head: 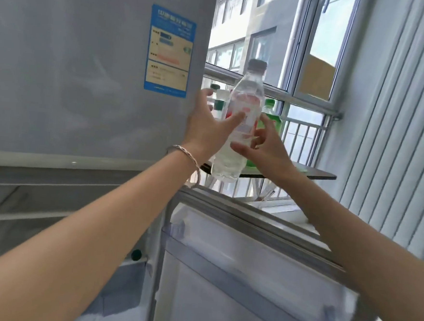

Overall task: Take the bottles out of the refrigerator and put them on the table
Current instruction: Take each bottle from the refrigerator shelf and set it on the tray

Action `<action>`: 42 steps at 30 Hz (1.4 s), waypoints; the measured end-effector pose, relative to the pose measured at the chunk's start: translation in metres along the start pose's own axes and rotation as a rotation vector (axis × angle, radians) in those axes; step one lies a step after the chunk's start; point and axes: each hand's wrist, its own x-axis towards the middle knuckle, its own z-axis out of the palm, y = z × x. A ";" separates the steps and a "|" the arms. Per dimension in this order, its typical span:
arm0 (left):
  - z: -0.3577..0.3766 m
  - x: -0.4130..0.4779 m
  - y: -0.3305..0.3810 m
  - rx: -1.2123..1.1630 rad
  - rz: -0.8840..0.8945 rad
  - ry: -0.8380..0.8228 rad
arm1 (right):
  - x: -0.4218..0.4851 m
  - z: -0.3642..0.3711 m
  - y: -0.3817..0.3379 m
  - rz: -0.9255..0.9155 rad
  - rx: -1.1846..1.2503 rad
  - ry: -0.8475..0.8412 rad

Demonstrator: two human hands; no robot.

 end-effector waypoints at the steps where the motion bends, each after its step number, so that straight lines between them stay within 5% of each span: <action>1: 0.009 0.005 0.001 -0.017 0.009 -0.047 | 0.007 -0.016 0.007 0.018 -0.001 0.045; 7: 0.075 0.020 -0.015 0.071 0.054 -0.398 | 0.051 -0.071 0.057 0.069 0.010 0.157; 15: 0.111 0.024 -0.056 0.165 0.105 -0.425 | 0.075 -0.049 0.109 0.153 0.181 -0.076; 25: 0.115 0.025 -0.072 0.253 0.081 -0.482 | 0.074 -0.036 0.128 0.171 0.102 -0.093; 33: 0.092 0.015 -0.066 0.196 0.059 -0.427 | 0.061 -0.022 0.113 0.320 0.136 0.078; 37: 0.058 0.011 -0.061 0.206 0.083 -0.342 | 0.047 -0.010 0.072 -0.044 -0.077 0.549; 39: 0.032 0.008 -0.063 0.256 0.066 -0.306 | 0.037 0.008 0.037 -0.236 -0.041 0.504; 42: -0.011 0.003 -0.076 0.346 -0.073 -0.275 | 0.020 0.056 -0.009 -0.329 -0.074 0.183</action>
